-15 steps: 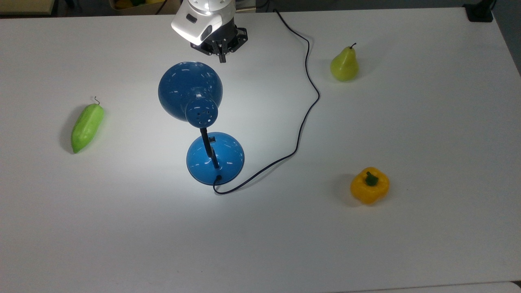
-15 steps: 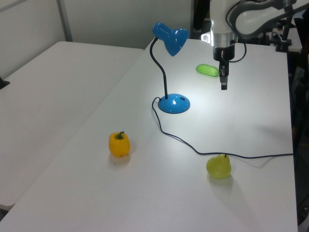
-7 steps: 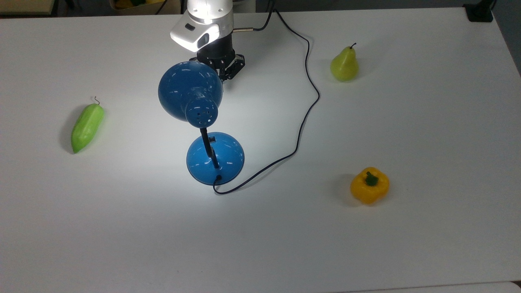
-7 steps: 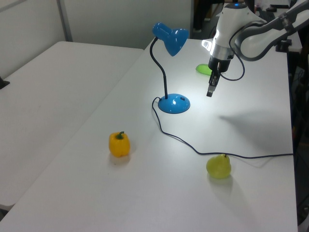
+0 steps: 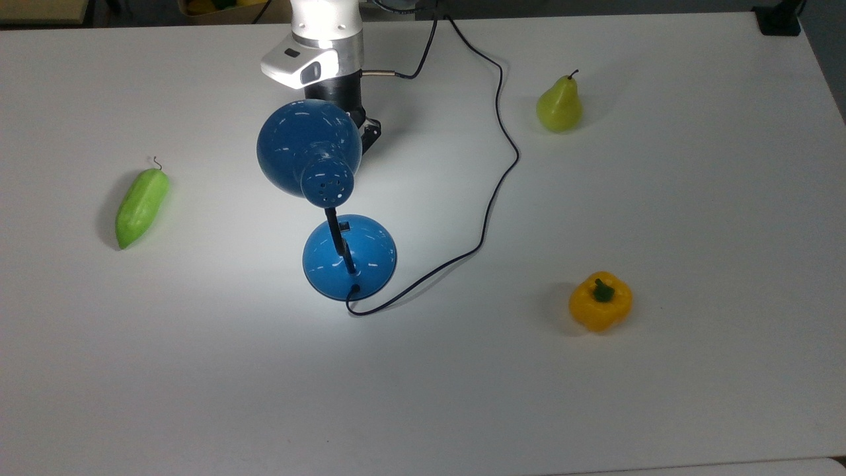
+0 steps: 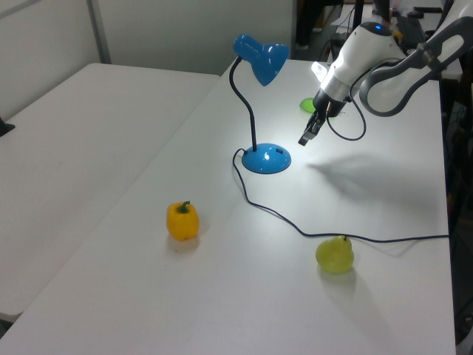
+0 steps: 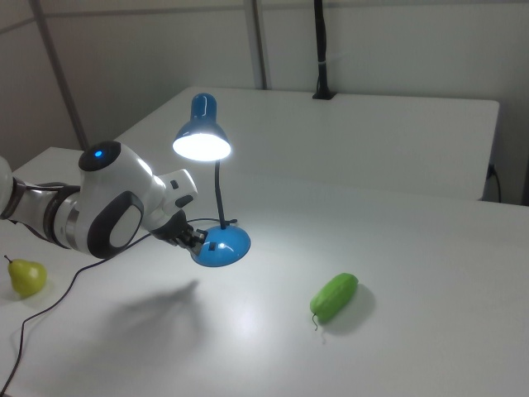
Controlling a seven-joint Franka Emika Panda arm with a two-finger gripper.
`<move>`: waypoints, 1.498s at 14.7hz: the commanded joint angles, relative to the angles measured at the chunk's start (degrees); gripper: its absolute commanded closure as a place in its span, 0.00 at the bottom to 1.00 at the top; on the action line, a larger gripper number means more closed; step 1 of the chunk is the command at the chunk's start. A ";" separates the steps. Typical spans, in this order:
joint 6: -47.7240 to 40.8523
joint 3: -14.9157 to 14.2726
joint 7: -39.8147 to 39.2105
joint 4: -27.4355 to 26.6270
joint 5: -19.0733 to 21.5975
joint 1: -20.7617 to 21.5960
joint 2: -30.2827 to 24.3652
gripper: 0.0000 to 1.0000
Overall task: Turn off lamp
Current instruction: 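Lower the gripper onto the switch on the blue lamp base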
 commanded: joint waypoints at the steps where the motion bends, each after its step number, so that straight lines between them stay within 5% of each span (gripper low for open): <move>1: 6.02 -0.20 1.13 -0.02 0.89 -0.17 2.12 1.00; 10: 9.28 -0.20 1.22 6.39 4.75 0.18 7.92 1.00; 22: 9.19 -0.20 1.04 9.57 4.93 0.62 11.97 1.00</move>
